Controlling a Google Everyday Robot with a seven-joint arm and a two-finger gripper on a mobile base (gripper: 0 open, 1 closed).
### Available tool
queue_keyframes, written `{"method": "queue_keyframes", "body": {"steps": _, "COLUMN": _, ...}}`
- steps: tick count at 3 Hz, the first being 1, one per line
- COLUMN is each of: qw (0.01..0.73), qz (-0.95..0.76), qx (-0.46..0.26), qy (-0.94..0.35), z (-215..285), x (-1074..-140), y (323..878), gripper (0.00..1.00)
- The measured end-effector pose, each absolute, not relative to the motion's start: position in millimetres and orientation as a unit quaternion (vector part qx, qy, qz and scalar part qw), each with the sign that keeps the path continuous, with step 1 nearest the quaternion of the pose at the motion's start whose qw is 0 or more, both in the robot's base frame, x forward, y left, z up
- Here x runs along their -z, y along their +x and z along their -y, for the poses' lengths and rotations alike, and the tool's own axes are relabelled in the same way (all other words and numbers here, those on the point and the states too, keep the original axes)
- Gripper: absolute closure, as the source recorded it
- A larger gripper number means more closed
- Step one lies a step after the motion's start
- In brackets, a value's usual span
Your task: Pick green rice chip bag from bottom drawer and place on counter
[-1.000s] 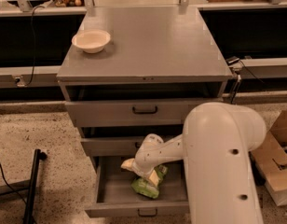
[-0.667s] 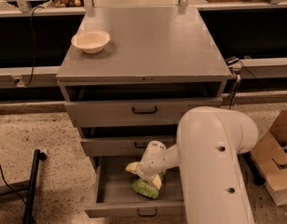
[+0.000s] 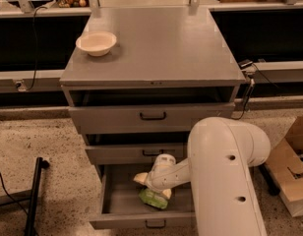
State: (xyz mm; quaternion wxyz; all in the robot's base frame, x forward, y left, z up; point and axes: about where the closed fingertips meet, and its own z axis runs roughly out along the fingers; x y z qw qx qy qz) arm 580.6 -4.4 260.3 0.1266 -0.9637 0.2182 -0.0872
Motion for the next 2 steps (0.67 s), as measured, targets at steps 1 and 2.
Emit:
{"method": "queue_keyframes", "body": {"steps": 1, "qw": 0.088, "qz": -0.228, "qx": 0.083, "qy": -0.966, "z": 0.5, "x": -234.8, "y": 588.3, "gripper": 0.00}}
{"method": "queue_keyframes", "body": {"steps": 2, "qw": 0.067, "qz": -0.234, "qx": 0.086, "qy": -0.966, "z": 4.1, "x": -205.4, "y": 601.9, "gripper": 0.00}}
